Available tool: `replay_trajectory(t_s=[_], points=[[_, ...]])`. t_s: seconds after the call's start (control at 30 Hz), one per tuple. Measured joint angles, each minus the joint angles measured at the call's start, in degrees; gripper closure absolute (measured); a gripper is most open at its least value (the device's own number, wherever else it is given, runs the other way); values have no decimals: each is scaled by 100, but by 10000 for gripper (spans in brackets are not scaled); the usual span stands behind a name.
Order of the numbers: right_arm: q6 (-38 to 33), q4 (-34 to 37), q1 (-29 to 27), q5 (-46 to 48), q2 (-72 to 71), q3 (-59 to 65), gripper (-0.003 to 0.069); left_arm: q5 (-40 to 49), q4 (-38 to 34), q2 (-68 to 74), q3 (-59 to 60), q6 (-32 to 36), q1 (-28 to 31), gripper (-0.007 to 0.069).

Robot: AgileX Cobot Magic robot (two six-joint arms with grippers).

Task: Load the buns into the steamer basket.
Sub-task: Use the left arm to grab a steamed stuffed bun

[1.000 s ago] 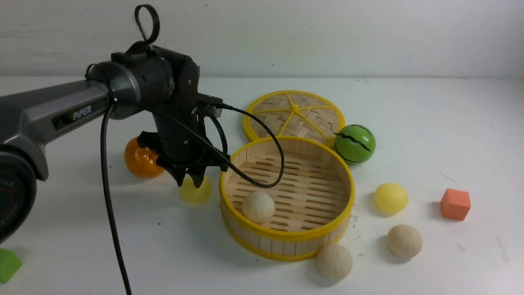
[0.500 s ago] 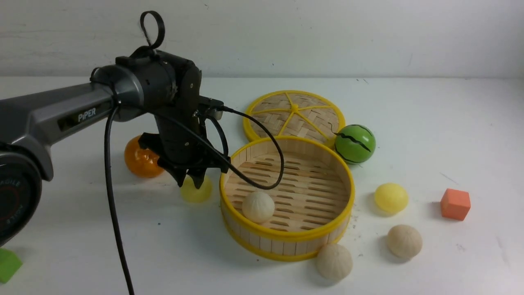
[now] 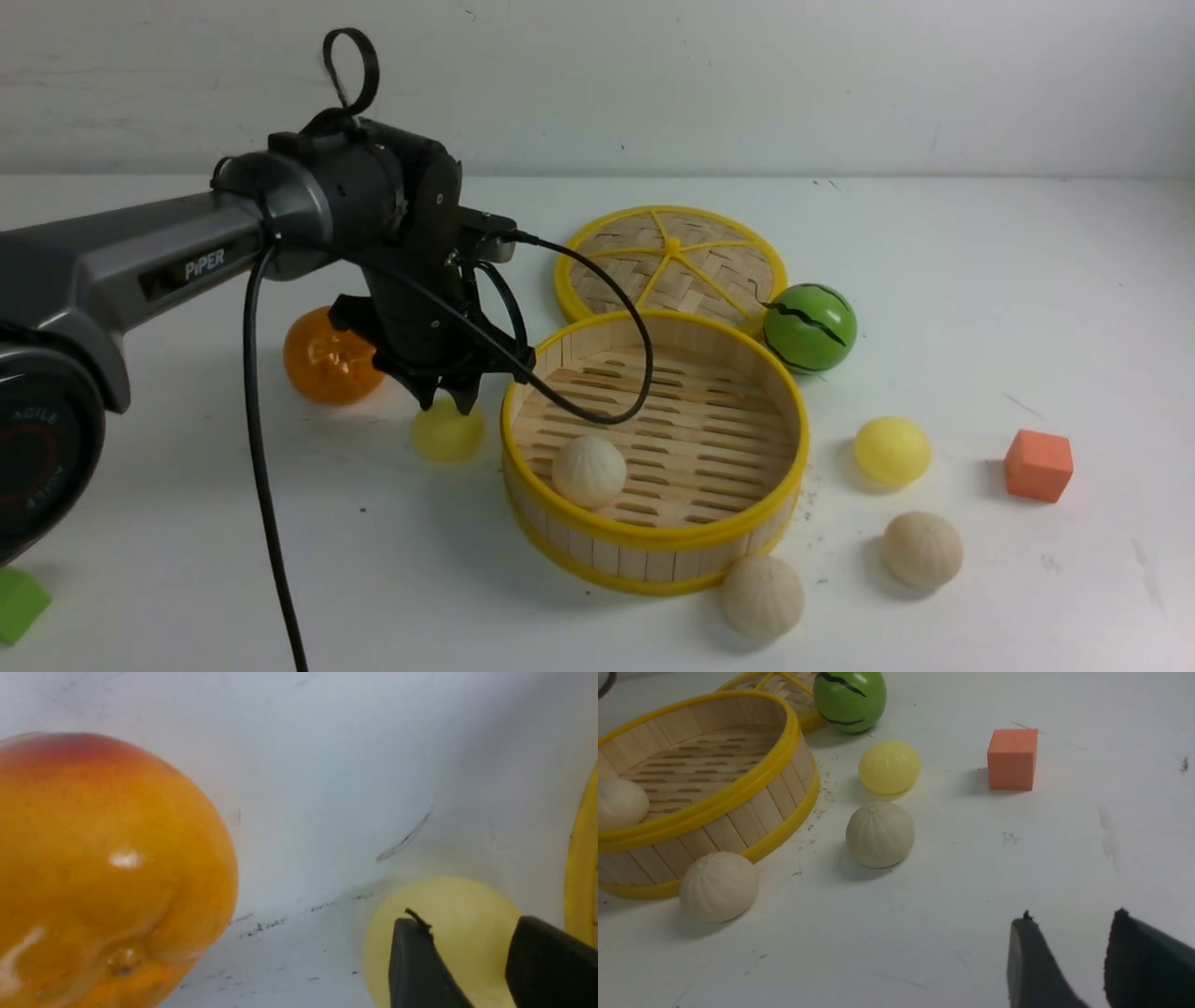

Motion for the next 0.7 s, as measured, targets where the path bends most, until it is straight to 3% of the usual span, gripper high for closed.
replay_trajectory(t_s=[0.3,0.7], points=[[0,0,0,0,0,0,418,160,0,6,0,0,0,422],[0,0,0,0,0,0,418,429,0,-145,0,0,0,324]])
